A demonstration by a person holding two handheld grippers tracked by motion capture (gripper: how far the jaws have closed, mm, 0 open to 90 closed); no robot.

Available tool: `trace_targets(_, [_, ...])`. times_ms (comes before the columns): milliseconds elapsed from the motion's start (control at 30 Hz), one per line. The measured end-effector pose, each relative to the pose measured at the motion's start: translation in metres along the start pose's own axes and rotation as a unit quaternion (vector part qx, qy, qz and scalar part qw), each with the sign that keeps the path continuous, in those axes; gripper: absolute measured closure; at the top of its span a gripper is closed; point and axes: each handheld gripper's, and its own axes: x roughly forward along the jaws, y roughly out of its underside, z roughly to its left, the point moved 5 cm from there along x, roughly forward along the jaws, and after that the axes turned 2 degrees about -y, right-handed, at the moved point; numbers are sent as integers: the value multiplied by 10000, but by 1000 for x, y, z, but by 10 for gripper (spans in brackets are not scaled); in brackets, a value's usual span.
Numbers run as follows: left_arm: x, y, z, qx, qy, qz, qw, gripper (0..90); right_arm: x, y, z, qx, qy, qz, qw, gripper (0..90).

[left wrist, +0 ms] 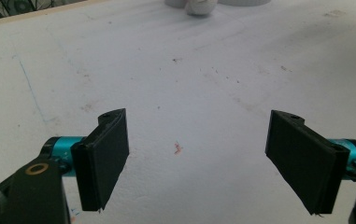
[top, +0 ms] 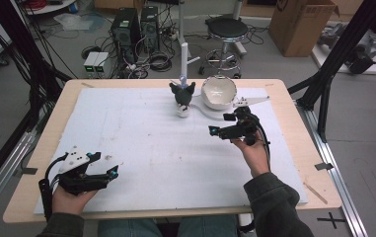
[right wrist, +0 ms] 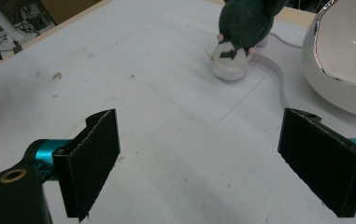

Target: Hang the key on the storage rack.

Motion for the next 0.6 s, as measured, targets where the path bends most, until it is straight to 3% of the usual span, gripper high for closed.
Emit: trace_targets(600, [1,1,-1,3,24,45,10000,217,-5,22,7,-108,27,63,9999,122])
